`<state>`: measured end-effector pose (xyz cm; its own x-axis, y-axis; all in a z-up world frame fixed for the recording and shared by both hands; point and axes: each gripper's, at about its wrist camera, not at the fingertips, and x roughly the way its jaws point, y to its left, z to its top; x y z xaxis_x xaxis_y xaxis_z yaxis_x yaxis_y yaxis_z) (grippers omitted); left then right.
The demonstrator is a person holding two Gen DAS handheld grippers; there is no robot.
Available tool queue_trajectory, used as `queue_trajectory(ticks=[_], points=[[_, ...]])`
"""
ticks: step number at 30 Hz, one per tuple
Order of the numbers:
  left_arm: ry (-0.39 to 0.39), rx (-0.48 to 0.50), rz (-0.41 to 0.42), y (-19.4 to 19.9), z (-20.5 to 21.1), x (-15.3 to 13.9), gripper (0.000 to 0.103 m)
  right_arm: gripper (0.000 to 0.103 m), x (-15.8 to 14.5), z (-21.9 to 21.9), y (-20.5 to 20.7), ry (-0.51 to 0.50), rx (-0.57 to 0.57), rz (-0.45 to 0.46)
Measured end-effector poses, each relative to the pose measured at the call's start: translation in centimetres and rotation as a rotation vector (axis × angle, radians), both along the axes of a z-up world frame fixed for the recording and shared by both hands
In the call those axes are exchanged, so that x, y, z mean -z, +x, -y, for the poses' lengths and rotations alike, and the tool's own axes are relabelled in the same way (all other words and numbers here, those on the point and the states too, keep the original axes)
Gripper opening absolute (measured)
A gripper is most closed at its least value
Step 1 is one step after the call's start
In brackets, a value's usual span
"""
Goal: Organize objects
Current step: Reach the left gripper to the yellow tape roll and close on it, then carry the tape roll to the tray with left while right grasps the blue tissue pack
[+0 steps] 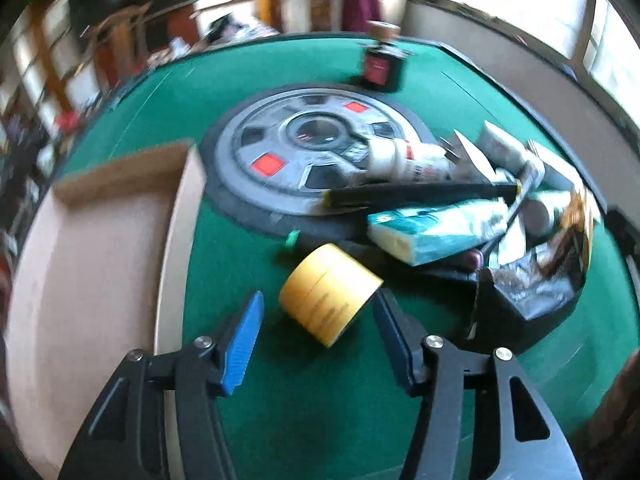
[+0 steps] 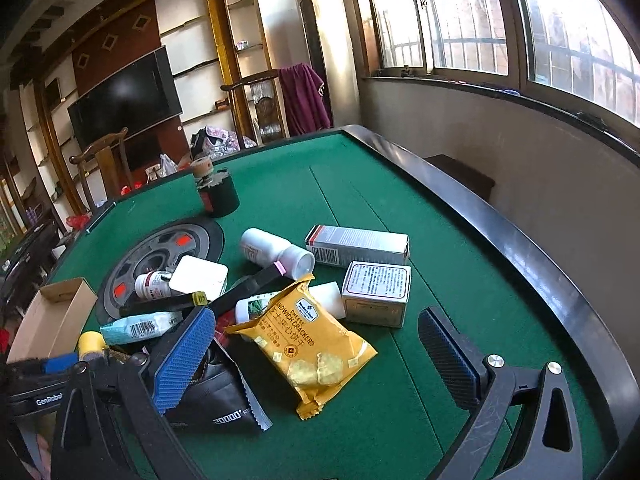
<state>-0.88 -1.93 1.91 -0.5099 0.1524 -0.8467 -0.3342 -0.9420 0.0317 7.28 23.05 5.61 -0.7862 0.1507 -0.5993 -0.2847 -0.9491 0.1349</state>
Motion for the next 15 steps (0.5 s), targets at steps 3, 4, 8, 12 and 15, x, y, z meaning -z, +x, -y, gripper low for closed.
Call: queue_trajectory(ticks=[3, 4, 8, 12, 15], points=[[-0.079, 0.102, -0.034, -0.1, -1.4, 0.2, 0.056, 0.103, 0.1, 0.1, -0.2, -0.002, -0.003, 0.013], [-0.092, 0.123, -0.042, -0.1, -1.6, 0.2, 0.055, 0.103, 0.2, 0.0, -0.2, -0.004, -0.003, 0.020], [-0.074, 0.164, -0.067, 0.2, -1.5, -0.1, 0.047, 0.103, 0.4, 0.0, -0.4, -0.010, -0.002, 0.031], [-0.034, 0.147, -0.086, 0.9, -0.9, -0.4, 0.047, 0.103, 0.6, 0.3, -0.5, -0.009, -0.012, 0.042], [-0.001, 0.128, -0.102, 2.1, -0.4, -0.8, 0.047, 0.103, 0.6, 0.5, -0.6, -0.006, -0.023, 0.049]])
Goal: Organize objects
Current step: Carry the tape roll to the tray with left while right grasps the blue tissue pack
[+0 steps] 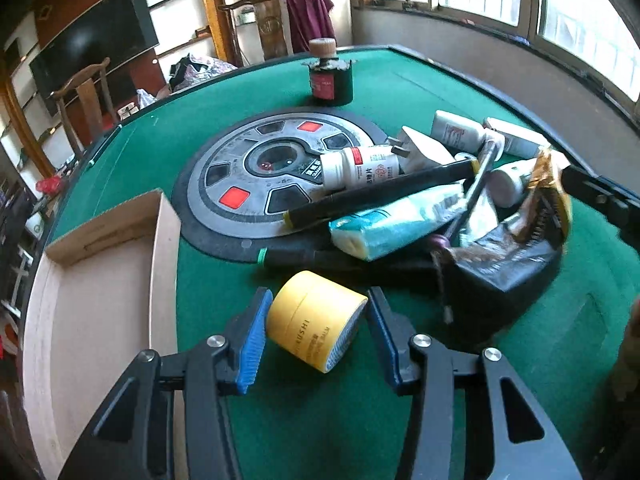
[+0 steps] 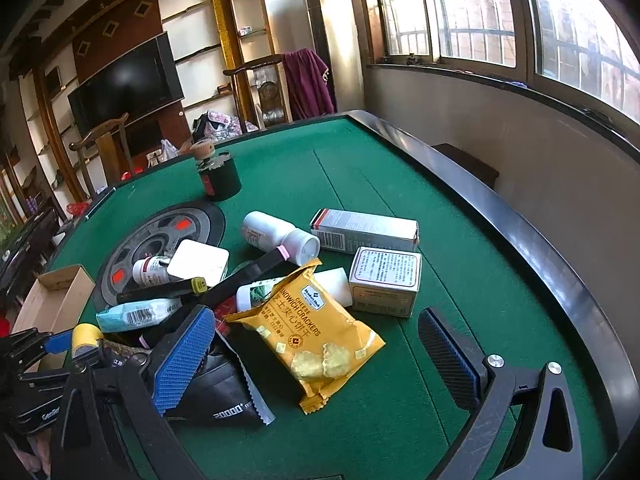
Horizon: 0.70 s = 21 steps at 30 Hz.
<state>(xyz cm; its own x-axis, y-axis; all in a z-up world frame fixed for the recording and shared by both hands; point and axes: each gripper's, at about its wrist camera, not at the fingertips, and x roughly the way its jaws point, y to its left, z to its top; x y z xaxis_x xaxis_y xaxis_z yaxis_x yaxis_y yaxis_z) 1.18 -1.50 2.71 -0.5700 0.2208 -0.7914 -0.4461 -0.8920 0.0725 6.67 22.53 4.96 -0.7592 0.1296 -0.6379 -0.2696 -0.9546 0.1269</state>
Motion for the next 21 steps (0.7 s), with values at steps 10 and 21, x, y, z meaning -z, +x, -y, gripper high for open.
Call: queue_trajectory(ticks=[10, 21], points=[[0.261, -0.113, -0.090, 7.4, 5.1, -5.8, 0.047, 0.103, 0.4, -0.4, -0.3, -0.039, -0.004, 0.022], [0.343, -0.138, -0.139, 11.6, 10.5, -7.4, 0.047, 0.103, -3.9, 3.1, -2.1, -0.216, -0.317, 0.100]])
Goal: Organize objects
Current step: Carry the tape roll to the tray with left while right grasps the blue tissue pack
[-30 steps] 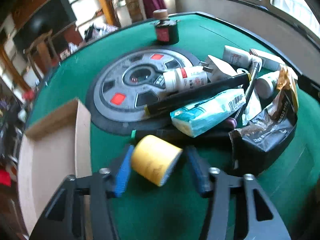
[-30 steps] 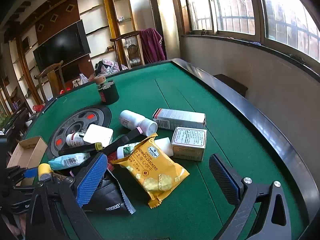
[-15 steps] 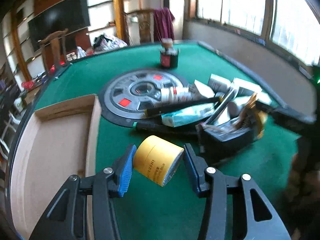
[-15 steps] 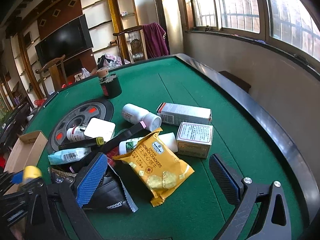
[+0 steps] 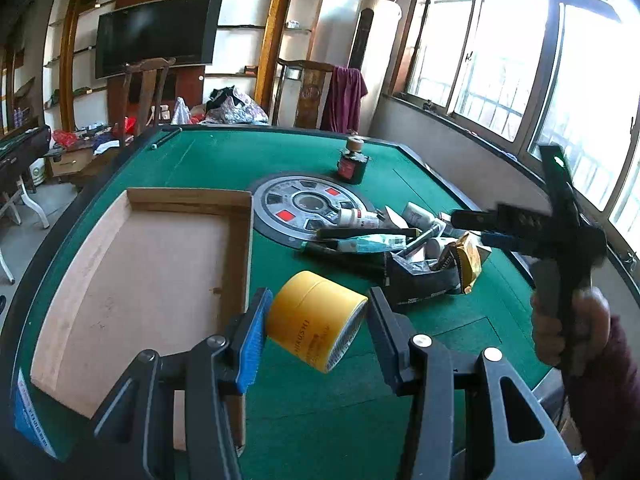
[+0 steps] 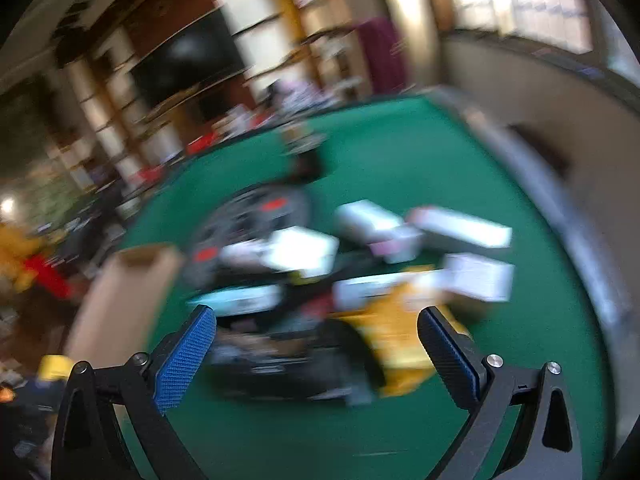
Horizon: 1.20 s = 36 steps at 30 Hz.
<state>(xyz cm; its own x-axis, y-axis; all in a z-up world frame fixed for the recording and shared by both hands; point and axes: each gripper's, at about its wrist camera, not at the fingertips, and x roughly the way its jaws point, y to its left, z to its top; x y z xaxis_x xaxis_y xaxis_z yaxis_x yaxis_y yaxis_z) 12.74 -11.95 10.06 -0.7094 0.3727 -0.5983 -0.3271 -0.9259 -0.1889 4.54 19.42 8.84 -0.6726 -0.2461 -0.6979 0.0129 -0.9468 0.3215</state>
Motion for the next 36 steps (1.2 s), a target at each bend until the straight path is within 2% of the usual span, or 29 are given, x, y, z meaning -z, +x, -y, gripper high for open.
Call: queue_trajectory(ticks=[1, 3, 4, 5, 7, 8, 12, 15, 17, 19, 26, 31, 36], points=[[0.001, -0.002, -0.002, 0.1, 0.2, 0.1, 0.047, 0.101, 0.1, 0.8, -0.7, -0.028, -0.033, 0.034], [0.009, -0.006, -0.002, 0.4, 0.9, 0.2, 0.047, 0.083, 0.8, 3.1, -2.7, -0.067, -0.092, 0.123], [0.017, -0.011, -0.003, 0.5, 1.5, 0.3, 0.047, 0.068, 1.2, 4.1, -3.5, -0.054, -0.110, 0.153], [0.020, -0.014, -0.004, 0.6, 1.9, 0.3, 0.047, 0.062, 1.4, 5.2, -4.2, -0.014, -0.124, 0.173], [0.020, -0.022, -0.008, 0.7, 2.8, 0.4, 0.047, 0.061, 1.5, 7.7, -5.4, 0.121, -0.164, 0.176], [0.020, -0.027, -0.009, 0.8, 3.3, 0.6, 0.047, 0.061, 1.5, 9.3, -5.8, 0.240, -0.194, 0.153], [0.044, -0.035, 0.010, 0.5, 4.8, 1.6, 0.047, 0.061, 2.1, 13.3, -5.9, 0.591, -0.305, 0.055], [0.060, -0.044, 0.031, 0.0, 5.4, 2.3, 0.047, 0.058, 2.8, 14.5, -6.2, 0.679, -0.372, 0.040], [0.068, -0.046, 0.044, -0.3, 5.5, 2.7, 0.047, 0.046, 3.1, 14.7, -6.5, 0.694, -0.411, 0.041], [0.070, -0.045, 0.055, -0.5, 5.4, 3.0, 0.047, 0.039, 3.5, 15.0, -6.6, 0.694, -0.435, 0.046], [0.068, -0.034, 0.067, -0.6, 4.7, 3.4, 0.047, 0.039, 3.8, 15.7, -6.5, 0.662, -0.513, 0.052], [0.070, -0.031, 0.083, -0.6, 4.3, 3.7, 0.047, 0.039, 5.9, 16.2, -7.3, 0.725, -0.547, 0.097], [0.074, -0.032, 0.082, -0.7, 4.3, 3.8, 0.047, 0.025, 5.2, 14.6, -9.3, 0.541, -0.446, 0.165]])
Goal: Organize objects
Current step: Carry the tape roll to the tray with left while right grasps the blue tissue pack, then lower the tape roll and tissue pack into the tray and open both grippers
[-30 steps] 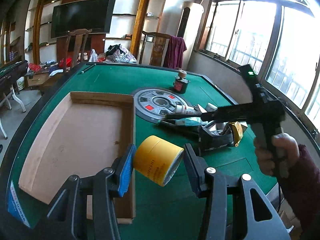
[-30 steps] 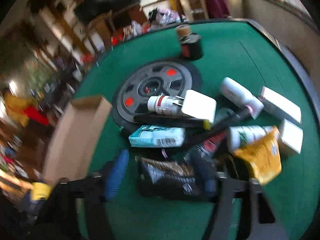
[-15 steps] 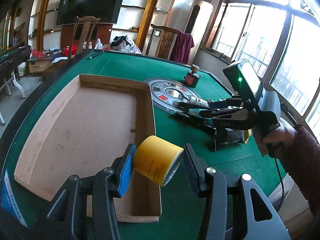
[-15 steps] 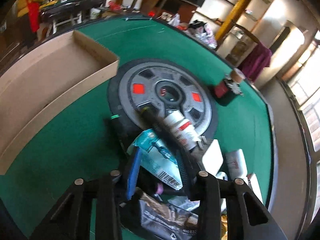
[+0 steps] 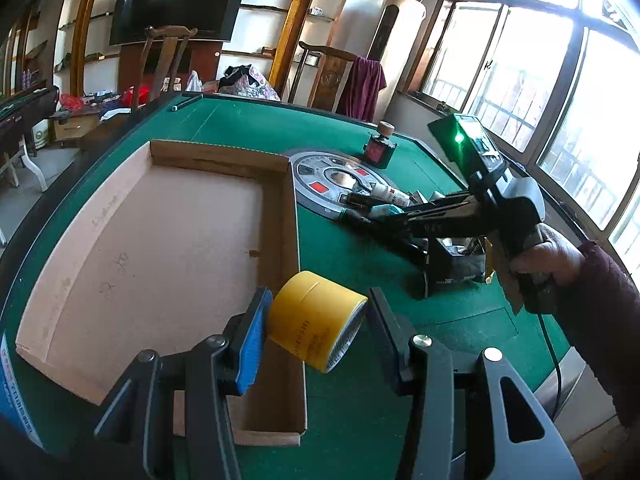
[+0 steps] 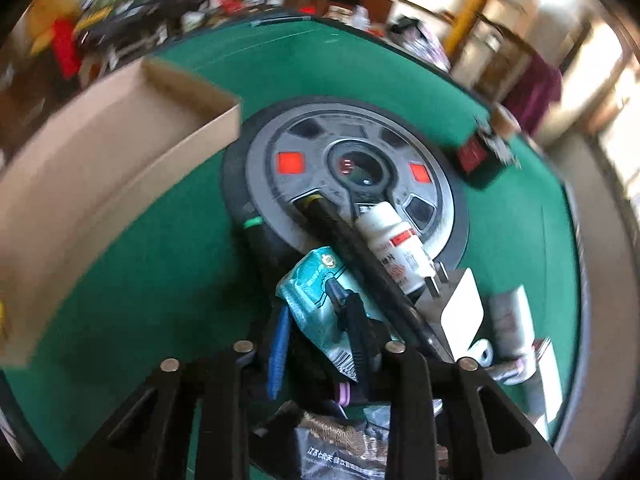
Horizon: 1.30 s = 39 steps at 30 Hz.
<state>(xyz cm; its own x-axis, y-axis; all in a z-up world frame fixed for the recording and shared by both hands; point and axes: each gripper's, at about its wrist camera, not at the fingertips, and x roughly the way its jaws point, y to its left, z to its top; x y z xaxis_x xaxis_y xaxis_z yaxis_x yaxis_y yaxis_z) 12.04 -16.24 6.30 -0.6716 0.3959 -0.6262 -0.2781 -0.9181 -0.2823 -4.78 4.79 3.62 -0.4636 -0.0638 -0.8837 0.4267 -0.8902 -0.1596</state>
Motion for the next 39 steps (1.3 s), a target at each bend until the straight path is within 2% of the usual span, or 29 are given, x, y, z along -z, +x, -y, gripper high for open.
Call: queue_trajectory(ticks=[3, 8, 12, 17, 22, 25, 30, 34, 39], points=[[0.001, -0.005, -0.004, 0.1, 0.0, -0.1, 0.047, 0.020, -0.7, -0.8, 0.1, -0.059, 0.053, 0.001], [0.009, -0.019, -0.006, 0.5, 0.3, -0.7, 0.047, 0.010, -3.0, -2.5, 1.4, -0.164, 0.116, -0.054], [0.006, -0.027, -0.036, 1.1, 0.5, -2.1, 0.047, 0.010, -6.3, -4.0, 3.2, -0.284, 0.150, -0.100], [-0.033, -0.031, -0.067, 1.0, 1.0, -4.8, 0.047, 0.010, -10.1, -4.1, 5.4, -0.407, 0.139, -0.140], [-0.099, -0.058, -0.080, -1.9, 2.6, -6.8, 0.047, 0.010, -12.1, -1.2, 6.0, -0.557, 0.051, -0.087], [-0.131, -0.081, -0.061, -5.0, 3.6, -6.7, 0.047, 0.011, -11.9, 0.9, 4.7, -0.660, 0.032, -0.014], [-0.092, -0.110, 0.057, -11.5, 5.9, -3.6, 0.047, 0.011, -8.8, 4.4, 0.7, -0.756, 0.088, 0.107], [-0.083, -0.126, 0.115, -15.4, 6.5, -0.8, 0.047, 0.011, -5.0, 6.7, -2.6, -0.752, 0.164, 0.187], [-0.064, -0.136, 0.145, -18.2, 6.5, 1.1, 0.047, 0.011, -2.2, 8.2, -5.5, -0.707, 0.206, 0.217]])
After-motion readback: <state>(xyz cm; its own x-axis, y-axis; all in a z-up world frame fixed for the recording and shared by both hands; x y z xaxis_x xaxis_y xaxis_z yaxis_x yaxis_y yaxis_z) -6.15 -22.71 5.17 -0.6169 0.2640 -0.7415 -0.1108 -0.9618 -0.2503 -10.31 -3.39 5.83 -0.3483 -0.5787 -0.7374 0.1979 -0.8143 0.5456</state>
